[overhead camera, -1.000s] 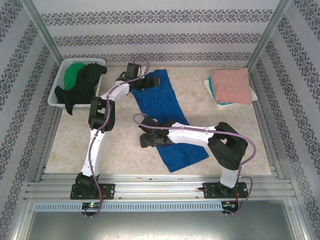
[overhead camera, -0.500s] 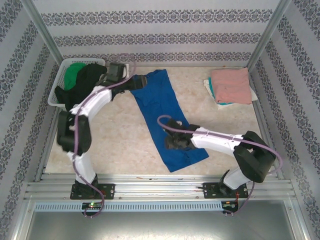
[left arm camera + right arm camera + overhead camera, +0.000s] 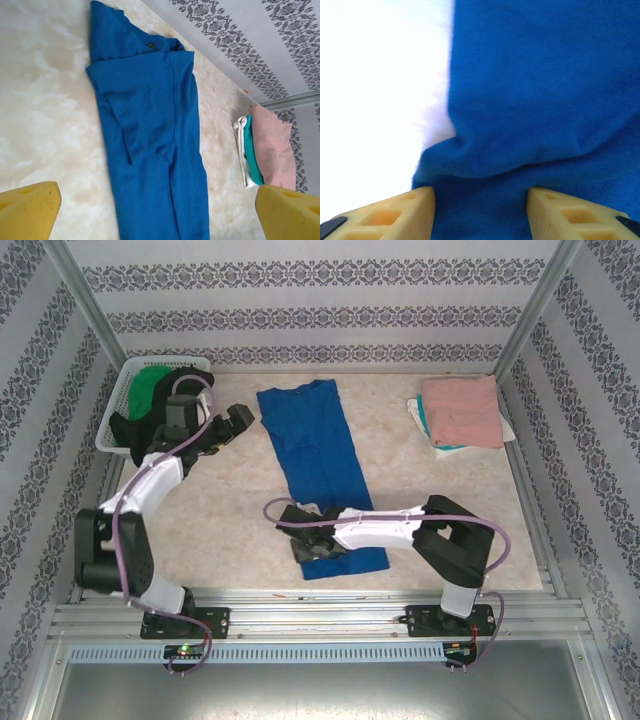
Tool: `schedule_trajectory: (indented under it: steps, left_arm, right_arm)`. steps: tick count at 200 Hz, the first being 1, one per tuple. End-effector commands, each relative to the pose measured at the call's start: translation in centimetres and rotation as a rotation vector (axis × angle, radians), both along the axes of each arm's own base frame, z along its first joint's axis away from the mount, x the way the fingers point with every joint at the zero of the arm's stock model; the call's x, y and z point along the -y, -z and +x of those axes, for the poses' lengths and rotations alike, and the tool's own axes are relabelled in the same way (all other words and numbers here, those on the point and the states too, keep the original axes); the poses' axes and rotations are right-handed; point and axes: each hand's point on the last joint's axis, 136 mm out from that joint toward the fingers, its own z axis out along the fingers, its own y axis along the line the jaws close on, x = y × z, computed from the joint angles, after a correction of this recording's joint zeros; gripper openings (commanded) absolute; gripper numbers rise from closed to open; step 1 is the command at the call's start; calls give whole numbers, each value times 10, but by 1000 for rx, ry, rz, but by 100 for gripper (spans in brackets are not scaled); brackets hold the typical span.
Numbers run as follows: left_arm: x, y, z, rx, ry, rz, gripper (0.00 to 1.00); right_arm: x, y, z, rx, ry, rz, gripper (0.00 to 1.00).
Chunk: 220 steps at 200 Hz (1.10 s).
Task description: Fold and stack the t-shirts
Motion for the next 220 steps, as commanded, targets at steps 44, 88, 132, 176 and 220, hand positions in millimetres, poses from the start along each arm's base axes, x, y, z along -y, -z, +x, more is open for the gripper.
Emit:
schedule_trajectory:
  steps: [44, 88, 132, 176, 220]
  left_arm:
    - [-5, 42, -135, -130, 7, 202, 100]
    - [55, 108, -212, -266, 161, 250, 86]
    - [125, 144, -247, -303, 301, 293, 85]
    - [168, 165, -276, -332, 391, 296, 84]
    - [177, 191, -293, -393, 410, 314, 78]
  right_arm:
    - [16, -60, -5, 70, -7, 98, 66]
    - [140, -38, -18, 29, 223, 11, 68]
    - [177, -20, -27, -35, 324, 80, 68]
    - [166, -10, -33, -109, 303, 93, 68]
    - [168, 4, -46, -164, 329, 84, 64]
